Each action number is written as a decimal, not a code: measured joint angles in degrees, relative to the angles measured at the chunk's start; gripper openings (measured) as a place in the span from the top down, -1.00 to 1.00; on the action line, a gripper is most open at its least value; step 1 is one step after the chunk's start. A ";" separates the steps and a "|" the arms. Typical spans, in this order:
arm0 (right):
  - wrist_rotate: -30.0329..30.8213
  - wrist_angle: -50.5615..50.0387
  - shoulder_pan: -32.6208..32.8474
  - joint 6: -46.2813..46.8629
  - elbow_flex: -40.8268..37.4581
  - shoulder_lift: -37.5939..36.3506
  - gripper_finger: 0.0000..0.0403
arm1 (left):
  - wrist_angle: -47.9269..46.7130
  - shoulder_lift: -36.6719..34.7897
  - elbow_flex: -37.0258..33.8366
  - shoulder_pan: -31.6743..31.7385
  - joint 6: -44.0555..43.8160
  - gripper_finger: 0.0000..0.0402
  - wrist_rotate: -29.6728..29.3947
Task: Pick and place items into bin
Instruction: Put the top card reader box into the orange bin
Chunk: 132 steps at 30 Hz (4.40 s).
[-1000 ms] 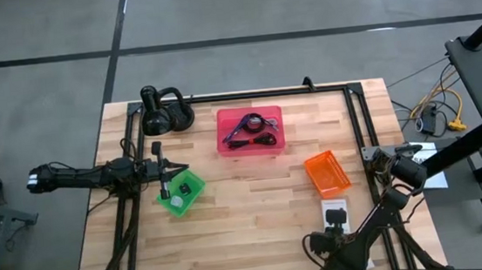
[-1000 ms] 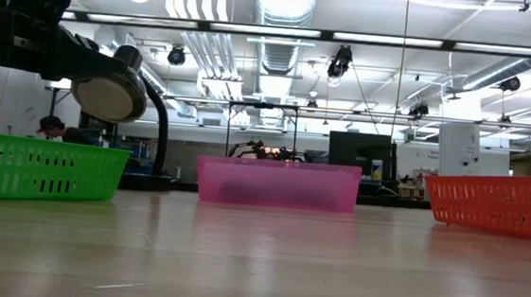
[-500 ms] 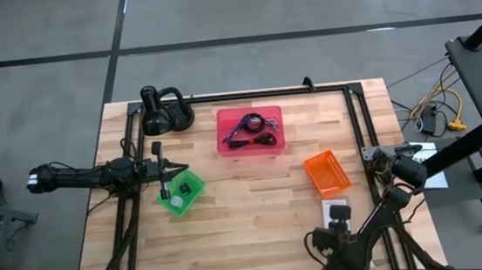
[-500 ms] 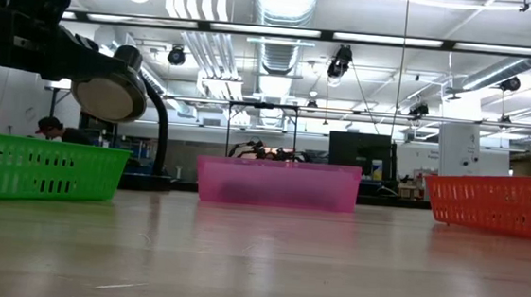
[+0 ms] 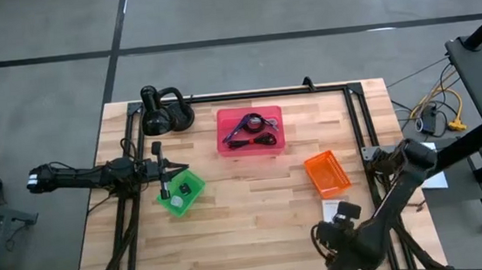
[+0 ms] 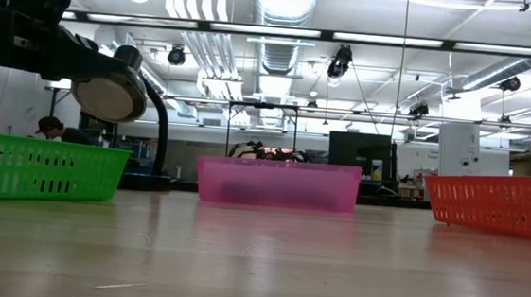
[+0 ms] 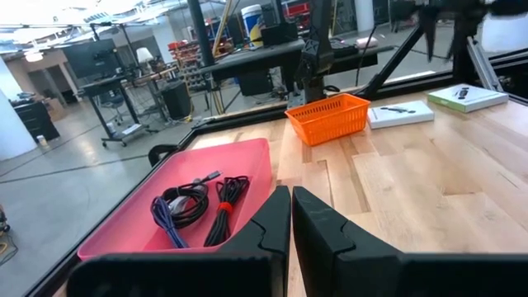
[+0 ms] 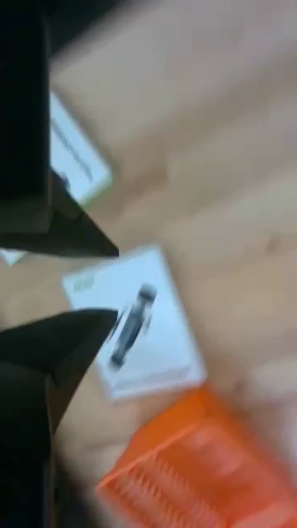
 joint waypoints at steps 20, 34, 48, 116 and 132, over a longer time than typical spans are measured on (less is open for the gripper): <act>-9.34 10.46 4.18 -7.81 -0.31 2.32 -0.97 | 0.13 -0.07 0.00 0.00 -0.09 1.00 -0.03; -12.56 15.68 6.94 -14.69 -0.44 9.86 -0.98 | 0.20 -0.07 0.00 0.00 -0.13 1.00 -0.07; -13.77 15.48 6.82 -20.71 -0.76 13.63 -0.98 | 0.33 -0.07 0.00 0.00 -0.11 1.00 -0.04; -14.09 17.25 2.27 -10.58 -4.59 14.58 -0.81 | 0.09 1.17 0.00 0.00 -0.15 1.00 -0.04; -12.73 16.88 2.22 -0.31 -4.83 14.60 -0.91 | 0.07 2.12 0.00 0.00 -1.53 1.00 -0.02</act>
